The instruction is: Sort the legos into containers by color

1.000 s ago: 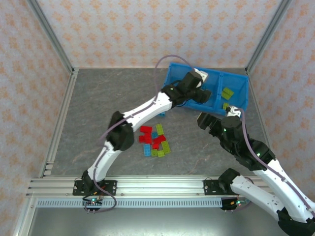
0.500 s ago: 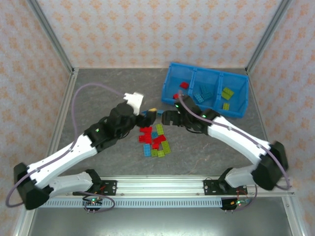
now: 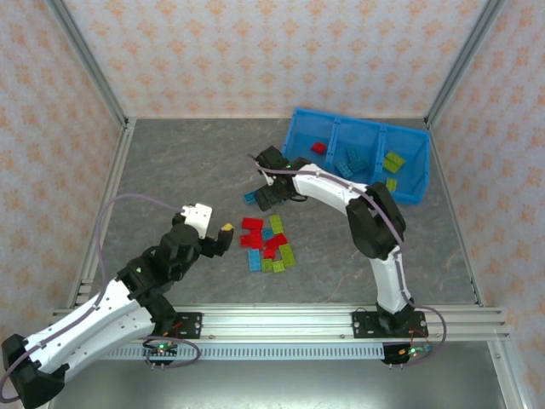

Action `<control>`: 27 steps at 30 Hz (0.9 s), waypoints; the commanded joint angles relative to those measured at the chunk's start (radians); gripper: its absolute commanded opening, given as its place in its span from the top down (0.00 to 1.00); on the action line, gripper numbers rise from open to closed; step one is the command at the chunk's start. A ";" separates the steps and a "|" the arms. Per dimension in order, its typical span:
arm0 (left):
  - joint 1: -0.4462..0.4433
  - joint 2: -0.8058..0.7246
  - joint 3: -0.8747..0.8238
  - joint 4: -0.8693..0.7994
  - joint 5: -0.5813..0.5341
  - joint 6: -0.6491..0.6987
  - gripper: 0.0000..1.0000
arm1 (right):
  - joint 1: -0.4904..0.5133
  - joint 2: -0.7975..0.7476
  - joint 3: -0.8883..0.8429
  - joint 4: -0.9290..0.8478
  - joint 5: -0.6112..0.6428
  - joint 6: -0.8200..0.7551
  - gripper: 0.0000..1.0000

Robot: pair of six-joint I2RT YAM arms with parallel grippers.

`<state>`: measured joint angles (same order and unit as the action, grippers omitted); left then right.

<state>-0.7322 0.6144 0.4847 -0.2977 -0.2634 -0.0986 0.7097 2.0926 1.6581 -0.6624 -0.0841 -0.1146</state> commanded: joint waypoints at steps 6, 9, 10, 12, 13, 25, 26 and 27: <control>0.007 -0.009 -0.066 0.131 0.076 0.099 0.02 | -0.005 0.136 0.159 -0.145 0.057 -0.156 0.08; 0.007 -0.009 -0.070 0.126 0.070 0.097 0.01 | -0.012 0.148 0.159 -0.155 0.026 -0.155 0.16; 0.006 -0.010 -0.072 0.125 0.070 0.096 0.01 | -0.013 0.147 0.152 -0.153 0.013 -0.153 0.20; 0.007 -0.010 -0.074 0.129 0.072 0.095 0.01 | -0.012 0.144 0.131 -0.148 -0.011 -0.142 0.32; 0.007 -0.010 -0.075 0.129 0.070 0.095 0.01 | -0.011 0.143 0.124 -0.144 -0.014 -0.132 0.38; 0.007 -0.043 -0.096 0.147 0.117 0.108 0.00 | -0.002 -0.114 -0.190 0.084 -0.066 0.043 0.84; 0.007 -0.049 -0.098 0.149 0.119 0.109 0.00 | 0.005 -0.172 -0.245 0.134 -0.056 0.063 0.86; 0.007 -0.054 -0.100 0.152 0.121 0.109 0.00 | 0.011 -0.233 -0.300 0.185 -0.044 0.089 0.89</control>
<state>-0.7311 0.5804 0.4007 -0.1879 -0.1566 -0.0093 0.7044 2.0216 1.4445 -0.6090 -0.1368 -0.1097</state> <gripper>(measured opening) 0.998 0.203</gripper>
